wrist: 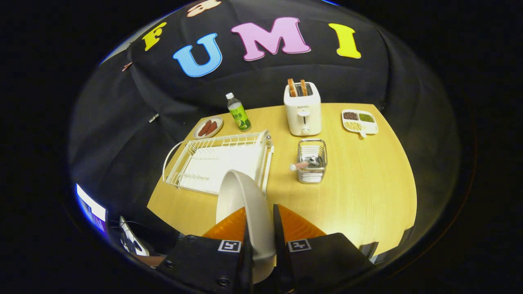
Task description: Take the plate from the dish rack, then take the spoon from the basket and place it into the plate.
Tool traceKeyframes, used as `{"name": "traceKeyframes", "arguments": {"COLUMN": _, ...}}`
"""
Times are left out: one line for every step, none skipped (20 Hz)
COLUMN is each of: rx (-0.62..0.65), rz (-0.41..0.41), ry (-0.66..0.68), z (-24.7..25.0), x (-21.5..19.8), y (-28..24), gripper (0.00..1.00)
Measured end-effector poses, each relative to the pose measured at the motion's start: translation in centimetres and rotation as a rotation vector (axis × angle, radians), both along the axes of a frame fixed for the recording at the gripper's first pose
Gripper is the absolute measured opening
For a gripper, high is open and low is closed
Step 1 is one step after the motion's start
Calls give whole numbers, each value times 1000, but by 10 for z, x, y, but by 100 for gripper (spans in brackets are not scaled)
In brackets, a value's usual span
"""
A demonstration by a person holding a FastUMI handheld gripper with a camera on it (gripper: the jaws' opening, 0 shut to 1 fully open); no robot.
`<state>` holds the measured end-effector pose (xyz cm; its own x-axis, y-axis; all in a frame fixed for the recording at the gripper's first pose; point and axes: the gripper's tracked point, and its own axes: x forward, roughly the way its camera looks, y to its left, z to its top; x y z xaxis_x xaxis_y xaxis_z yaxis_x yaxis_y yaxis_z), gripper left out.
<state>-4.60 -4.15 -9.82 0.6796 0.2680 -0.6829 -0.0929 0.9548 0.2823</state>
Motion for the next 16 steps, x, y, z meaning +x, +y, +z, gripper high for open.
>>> {"name": "traceKeyframes", "arguments": {"rx": -9, "rz": 3, "ry": 15, "z": -12, "x": -5, "y": -10, "gripper": 26}}
{"name": "traceKeyframes", "arguments": {"rx": -7, "rz": 3, "ry": 32, "z": -25, "x": -5, "y": -17, "gripper": 26}}
{"name": "traceKeyframes", "arguments": {"rx": 7, "rz": 6, "ry": 54, "z": -38, "x": -3, "y": -22, "gripper": 26}}
{"name": "traceKeyframes", "arguments": {"rx": 30, "rz": 7, "ry": 76, "z": -52, "x": 0, "y": -25, "gripper": 27}}
{"name": "traceKeyframes", "arguments": {"rx": 59, "rz": 11, "ry": 95, "z": -64, "x": 6, "y": -28, "gripper": 26}}
{"name": "traceKeyframes", "arguments": {"rx": 90, "rz": 16, "ry": 107, "z": -73, "x": 12, "y": -28, "gripper": 26}}
{"name": "traceKeyframes", "arguments": {"rx": 112, "rz": 24, "ry": 120, "z": -83, "x": 19, "y": -29, "gripper": 26}}
{"name": "traceKeyframes", "arguments": {"rx": 121, "rz": 32, "ry": 127, "z": -92, "x": 26, "y": -33, "gripper": 27}}
{"name": "traceKeyframes", "arguments": {"rx": 120, "rz": 48, "ry": 124, "z": -101, "x": 34, "y": -36, "gripper": 27}}
{"name": "traceKeyframes", "arguments": {"rx": 109, "rz": 62, "ry": 126, "z": -112, "x": 39, "y": -41, "gripper": 27}}
{"name": "traceKeyframes", "arguments": {"rx": 107, "rz": 82, "ry": 138, "z": -129, "x": 46, "y": -44, "gripper": 27}}
{"name": "traceKeyframes", "arguments": {"rx": 146, "rz": 88, "ry": 158, "z": -132, "x": 47, "y": -43, "gripper": 27}}
{"name": "traceKeyframes", "arguments": {"rx": 190, "rz": 82, "ry": 180, "z": -136, "x": 48, "y": -41, "gripper": 27}}
{"name": "traceKeyframes", "arguments": {"rx": 216, "rz": 75, "ry": 195, "z": -141, "x": 52, "y": -43, "gripper": 27}}
{"name": "traceKeyframes", "arguments": {"rx": 234, "rz": 71, "ry": 196, "z": -145, "x": 56, "y": -44, "gripper": 27}}
{"name": "traceKeyframes", "arguments": {"rx": 221, "rz": 68, "ry": 190, "z": -150, "x": 59, "y": -49, "gripper": 27}}
